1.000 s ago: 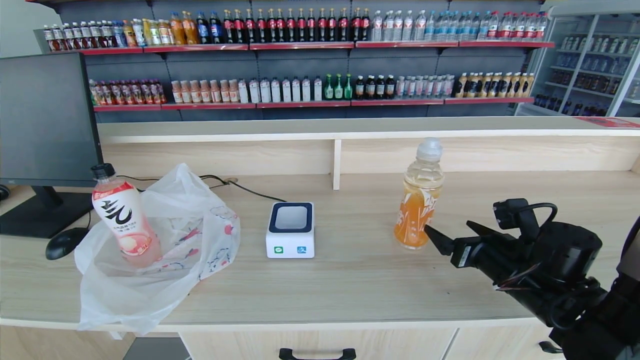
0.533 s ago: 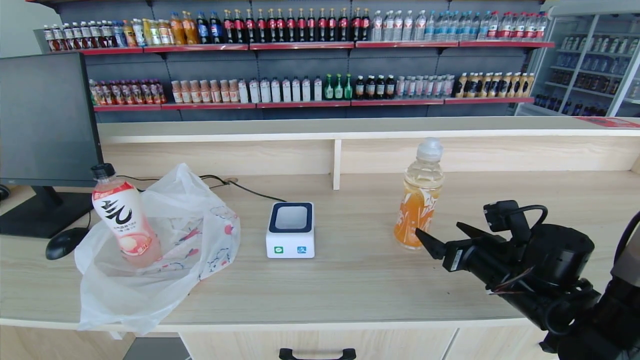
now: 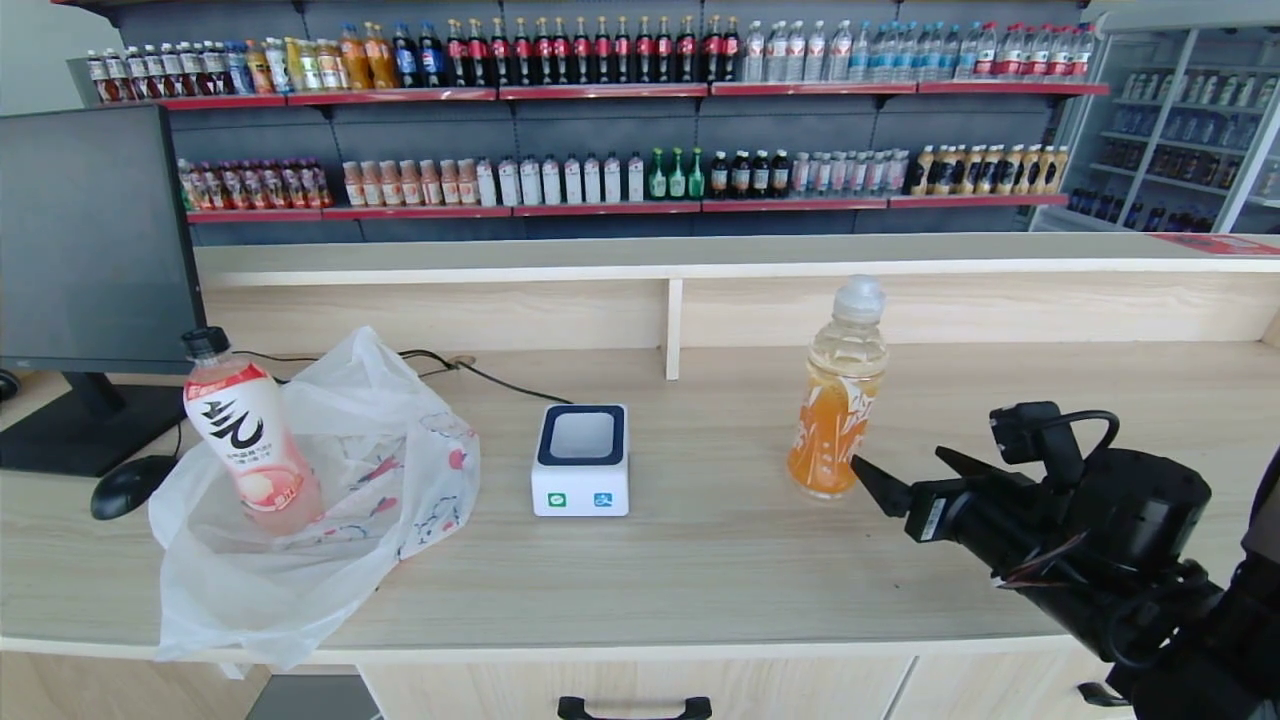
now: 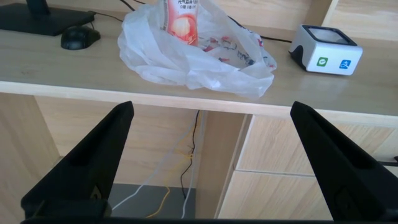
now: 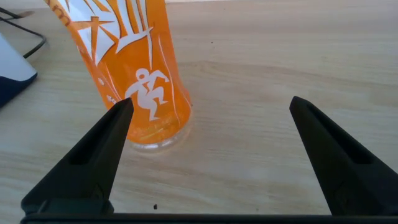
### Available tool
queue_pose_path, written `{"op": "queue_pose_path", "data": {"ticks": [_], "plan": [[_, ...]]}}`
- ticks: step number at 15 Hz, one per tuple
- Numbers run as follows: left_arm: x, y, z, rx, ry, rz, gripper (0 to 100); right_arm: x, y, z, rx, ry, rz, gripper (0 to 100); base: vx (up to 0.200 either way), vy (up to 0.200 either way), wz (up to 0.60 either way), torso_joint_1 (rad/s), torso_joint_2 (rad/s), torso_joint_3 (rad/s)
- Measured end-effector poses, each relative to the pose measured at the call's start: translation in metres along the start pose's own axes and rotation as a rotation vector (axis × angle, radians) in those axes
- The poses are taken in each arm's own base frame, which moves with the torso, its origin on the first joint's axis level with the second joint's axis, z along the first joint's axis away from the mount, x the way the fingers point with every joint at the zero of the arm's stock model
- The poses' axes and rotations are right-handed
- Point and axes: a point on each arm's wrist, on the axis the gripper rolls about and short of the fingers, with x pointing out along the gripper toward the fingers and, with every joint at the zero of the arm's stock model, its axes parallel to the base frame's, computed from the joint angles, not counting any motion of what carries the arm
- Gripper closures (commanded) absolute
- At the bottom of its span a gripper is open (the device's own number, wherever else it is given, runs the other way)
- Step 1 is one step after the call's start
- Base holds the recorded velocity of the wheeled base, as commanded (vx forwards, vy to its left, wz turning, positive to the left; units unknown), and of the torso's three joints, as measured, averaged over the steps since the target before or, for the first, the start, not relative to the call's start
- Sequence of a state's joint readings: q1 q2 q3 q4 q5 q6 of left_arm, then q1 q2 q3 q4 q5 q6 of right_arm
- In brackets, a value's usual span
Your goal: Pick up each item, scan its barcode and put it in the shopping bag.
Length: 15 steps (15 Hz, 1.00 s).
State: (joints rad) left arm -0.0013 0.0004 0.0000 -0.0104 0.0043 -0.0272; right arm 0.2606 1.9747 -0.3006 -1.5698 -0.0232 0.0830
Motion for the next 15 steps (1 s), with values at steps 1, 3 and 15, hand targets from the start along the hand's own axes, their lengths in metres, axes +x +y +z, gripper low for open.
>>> {"op": "queue_pose_path", "data": {"ticks": [1, 3, 15], "plan": [[0.000, 0.000, 0.000, 0.000, 0.000, 0.000, 0, -0.001, -0.004, 0.001, 0.002, -0.003, -0.013, 0, 0.000, 0.000, 0.00, 0.000, 0.00, 0.000], [0.000, 0.000, 0.000, -0.001, 0.000, -0.001, 0, 0.000, -0.007, 0.002, 0.003, -0.005, -0.027, 0, 0.000, 0.000, 0.00, 0.000, 0.00, 0.000], [0.000, 0.000, 0.000, -0.002, -0.001, 0.000, 0, 0.013, -0.010, -0.009, 0.004, 0.018, -0.035, 0, 0.000, 0.000, 0.00, 0.000, 0.00, 0.000]]}}
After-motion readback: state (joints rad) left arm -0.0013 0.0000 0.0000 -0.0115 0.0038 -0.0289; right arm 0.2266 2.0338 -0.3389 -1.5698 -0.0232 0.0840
